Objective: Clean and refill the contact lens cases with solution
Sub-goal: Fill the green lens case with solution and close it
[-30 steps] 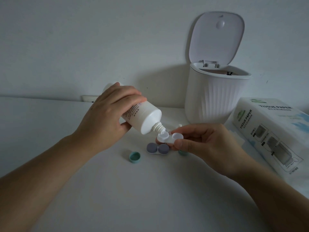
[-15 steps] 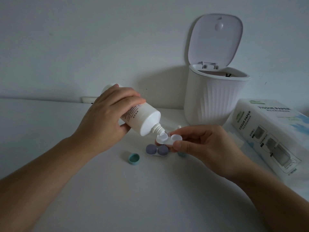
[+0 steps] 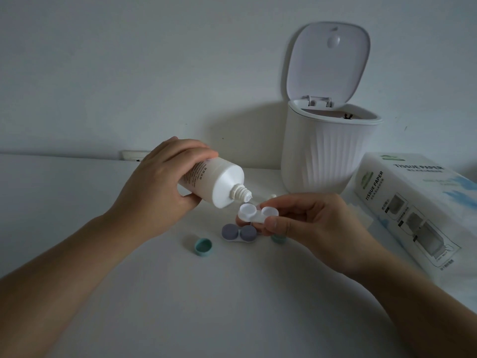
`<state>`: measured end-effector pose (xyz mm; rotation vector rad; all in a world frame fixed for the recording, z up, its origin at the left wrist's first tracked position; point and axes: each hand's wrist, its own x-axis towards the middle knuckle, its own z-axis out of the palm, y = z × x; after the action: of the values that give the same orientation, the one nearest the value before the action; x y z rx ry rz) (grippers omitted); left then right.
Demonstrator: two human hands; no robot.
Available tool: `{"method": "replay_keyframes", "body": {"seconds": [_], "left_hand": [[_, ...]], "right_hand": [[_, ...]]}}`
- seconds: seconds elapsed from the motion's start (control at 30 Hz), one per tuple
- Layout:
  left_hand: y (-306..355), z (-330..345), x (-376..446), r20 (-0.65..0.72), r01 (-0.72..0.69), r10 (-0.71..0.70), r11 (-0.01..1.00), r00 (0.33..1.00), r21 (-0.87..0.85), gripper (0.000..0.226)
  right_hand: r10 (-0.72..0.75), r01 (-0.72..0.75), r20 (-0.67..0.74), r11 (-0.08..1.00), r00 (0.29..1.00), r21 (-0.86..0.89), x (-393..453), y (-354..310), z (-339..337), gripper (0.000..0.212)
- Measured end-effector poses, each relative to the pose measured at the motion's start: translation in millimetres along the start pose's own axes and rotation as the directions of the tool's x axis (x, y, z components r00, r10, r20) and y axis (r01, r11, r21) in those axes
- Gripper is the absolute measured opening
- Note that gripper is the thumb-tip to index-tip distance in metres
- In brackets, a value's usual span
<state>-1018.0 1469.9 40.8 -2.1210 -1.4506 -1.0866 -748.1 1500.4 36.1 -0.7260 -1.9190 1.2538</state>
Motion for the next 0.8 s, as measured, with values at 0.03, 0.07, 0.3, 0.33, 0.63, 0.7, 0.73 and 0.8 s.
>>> {"method": "replay_keyframes", "body": {"seconds": [0.03, 0.07, 0.3, 0.33, 0.63, 0.7, 0.73, 0.8], "left_hand": [[0.5, -0.3, -0.4, 0.003, 0.011, -0.011, 1.000, 1.000, -0.015, 0.066], [0.8, -0.7, -0.8, 0.005, 0.021, -0.021, 0.999, 1.000, -0.029, 0.067], [-0.2, -3.2, -3.5, -0.002, 0.123, -0.124, 0.984, 0.992, -0.125, 0.064], [-0.5, -3.5, -3.6, -0.006, 0.141, -0.143, 0.980, 0.990, -0.140, 0.064], [-2.8, -9.3, -7.3, -0.050, 0.344, -0.375, 0.890, 0.926, -0.300, 0.064], [-4.7, -8.6, -7.7, -0.040, 0.359, -0.388, 0.883, 0.921, -0.302, 0.063], [-5.5, -8.2, -7.9, -0.035, 0.366, -0.395, 0.878, 0.918, -0.309, 0.063], [-6.5, -7.8, -8.4, -0.024, 0.379, -0.408, 0.866, 0.913, -0.328, 0.064]], "right_hand": [[-0.004, 0.004, 0.001, 1.000, 1.000, 0.002, 0.4, -0.1, 0.2, 0.028], [-0.008, 0.008, 0.002, 1.000, 1.000, 0.005, 0.6, -0.2, 0.3, 0.028], [-0.036, 0.036, 0.033, 0.999, 0.999, -0.005, 0.8, -1.0, 0.4, 0.024], [-0.034, 0.035, 0.039, 0.999, 0.999, -0.025, 0.8, -0.1, -0.4, 0.025], [0.063, -0.033, 0.214, 0.989, 0.975, -0.144, -1.2, -3.3, 2.1, 0.035], [0.050, -0.006, 0.218, 0.980, 0.975, -0.197, -1.6, -4.4, 1.4, 0.040], [0.045, 0.003, 0.218, 0.976, 0.975, -0.218, -1.7, -4.9, 1.5, 0.040], [0.061, 0.001, 0.220, 0.963, 0.974, -0.270, -1.5, -5.3, 2.9, 0.031]]}}
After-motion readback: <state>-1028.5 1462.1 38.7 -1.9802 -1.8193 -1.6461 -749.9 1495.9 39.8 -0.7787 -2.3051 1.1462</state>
